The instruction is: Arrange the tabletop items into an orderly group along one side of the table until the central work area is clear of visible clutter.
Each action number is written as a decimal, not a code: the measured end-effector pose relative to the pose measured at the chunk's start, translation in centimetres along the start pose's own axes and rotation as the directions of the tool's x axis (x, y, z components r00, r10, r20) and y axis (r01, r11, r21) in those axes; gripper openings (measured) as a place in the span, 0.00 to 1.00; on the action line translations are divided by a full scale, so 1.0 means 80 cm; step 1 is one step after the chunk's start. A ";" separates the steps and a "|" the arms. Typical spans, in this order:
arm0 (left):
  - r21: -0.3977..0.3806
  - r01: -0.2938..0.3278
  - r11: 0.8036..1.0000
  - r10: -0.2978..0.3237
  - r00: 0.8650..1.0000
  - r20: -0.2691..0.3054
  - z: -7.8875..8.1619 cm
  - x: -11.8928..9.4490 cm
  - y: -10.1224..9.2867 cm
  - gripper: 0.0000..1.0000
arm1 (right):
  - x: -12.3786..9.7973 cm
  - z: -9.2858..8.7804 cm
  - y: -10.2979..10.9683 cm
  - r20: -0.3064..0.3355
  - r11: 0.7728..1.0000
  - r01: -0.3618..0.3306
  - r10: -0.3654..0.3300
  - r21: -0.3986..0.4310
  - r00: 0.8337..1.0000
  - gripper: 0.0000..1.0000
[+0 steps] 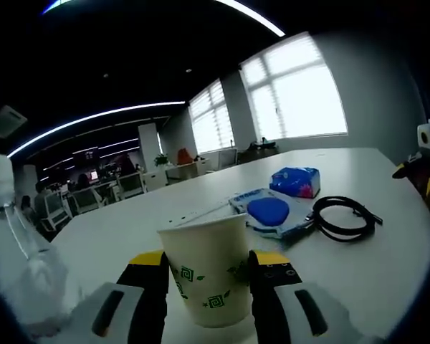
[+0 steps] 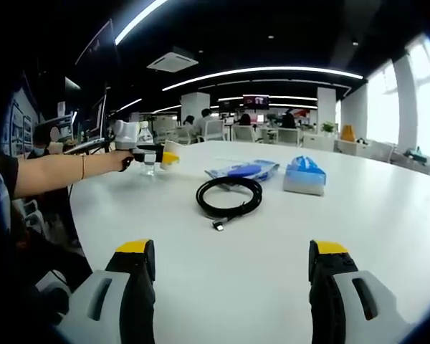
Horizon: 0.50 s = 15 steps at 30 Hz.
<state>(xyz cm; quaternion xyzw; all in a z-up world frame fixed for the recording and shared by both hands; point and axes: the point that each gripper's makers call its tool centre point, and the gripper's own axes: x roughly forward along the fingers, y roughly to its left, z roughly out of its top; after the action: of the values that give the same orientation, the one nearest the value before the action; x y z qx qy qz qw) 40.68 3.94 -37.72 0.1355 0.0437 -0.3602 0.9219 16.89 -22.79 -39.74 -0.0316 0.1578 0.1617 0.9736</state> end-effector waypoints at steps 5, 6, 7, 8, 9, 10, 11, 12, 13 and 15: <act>0.047 -0.028 0.999 0.029 0.999 -0.019 -0.007 -0.005 0.003 0.43 | 0.001 0.000 0.002 -0.002 1.000 -0.003 0.003 -0.002 1.000 0.86; 0.051 -0.034 0.998 0.035 0.999 -0.020 -0.008 -0.006 0.005 0.43 | 0.001 0.000 0.003 -0.002 1.000 -0.006 0.006 -0.001 1.000 0.86; 0.050 -0.039 0.998 0.040 0.999 -0.017 -0.010 -0.008 0.006 0.43 | 0.001 0.000 0.004 -0.001 1.000 -0.008 0.008 -0.002 1.000 0.86; 0.048 -0.043 0.998 0.043 0.999 -0.016 -0.011 -0.009 0.006 0.43 | 0.001 0.000 0.005 0.000 1.000 -0.011 0.011 -0.005 1.000 0.86; 0.047 -0.050 0.998 0.050 0.999 -0.013 -0.012 -0.010 0.006 0.43 | 0.001 0.000 0.005 -0.001 1.000 -0.012 0.012 -0.006 1.000 0.86; 0.045 -0.057 0.997 0.058 0.998 -0.010 -0.012 -0.011 0.007 0.43 | 0.001 0.000 0.006 -0.003 1.000 -0.014 0.014 -0.008 1.000 0.86; 0.041 -0.067 0.997 0.067 0.998 -0.002 -0.012 -0.012 0.008 0.43 | 0.001 0.000 0.006 -0.003 1.000 -0.014 0.014 -0.009 1.000 0.86; 0.040 -0.075 0.996 0.075 0.997 -0.001 -0.013 -0.013 0.009 0.43 | 0.001 0.001 0.007 -0.002 1.000 -0.016 0.016 -0.010 1.000 0.86; 0.041 -0.082 0.996 0.082 0.997 0.003 -0.014 -0.014 0.010 0.43 | 0.000 0.001 0.008 -0.001 1.000 -0.017 0.017 -0.010 1.000 0.86; 0.046 -0.091 0.995 0.091 0.996 -0.001 -0.016 -0.015 0.009 0.43 | 0.000 0.000 0.008 -0.003 1.000 -0.017 0.017 -0.011 1.000 0.86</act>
<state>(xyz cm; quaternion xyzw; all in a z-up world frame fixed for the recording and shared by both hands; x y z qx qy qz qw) 40.34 5.60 -38.56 0.1591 0.0306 -0.3186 0.9339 16.66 -22.20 -39.70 -0.0359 0.1585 0.1707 0.9718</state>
